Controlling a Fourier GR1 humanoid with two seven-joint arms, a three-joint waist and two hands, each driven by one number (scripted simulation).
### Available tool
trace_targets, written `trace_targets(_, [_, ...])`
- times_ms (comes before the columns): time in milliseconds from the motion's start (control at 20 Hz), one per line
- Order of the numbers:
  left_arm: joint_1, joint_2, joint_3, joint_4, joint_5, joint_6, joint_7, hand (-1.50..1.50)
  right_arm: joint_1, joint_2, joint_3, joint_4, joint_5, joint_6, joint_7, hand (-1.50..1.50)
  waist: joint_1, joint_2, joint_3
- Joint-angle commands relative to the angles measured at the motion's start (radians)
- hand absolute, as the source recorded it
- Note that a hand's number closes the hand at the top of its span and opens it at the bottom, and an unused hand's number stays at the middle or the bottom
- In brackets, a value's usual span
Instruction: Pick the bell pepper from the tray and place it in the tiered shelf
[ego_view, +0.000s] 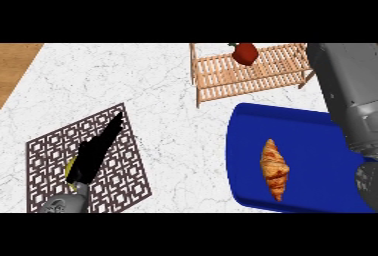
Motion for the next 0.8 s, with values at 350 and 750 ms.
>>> trace_targets(350, [0.025,-0.002,0.022,0.002,0.003,0.017,0.002,0.0,0.074,-0.188,-0.158,-0.061,-0.094,-0.271,-0.121,-1.5,-0.037,-0.012,-0.001])
trace_targets(750, [0.054,0.01,0.037,-0.008,0.012,0.008,-0.001,0.0,0.261,-0.415,-0.196,-0.025,-0.146,-0.066,-0.128,-1.5,-0.056,-0.021,-0.001])
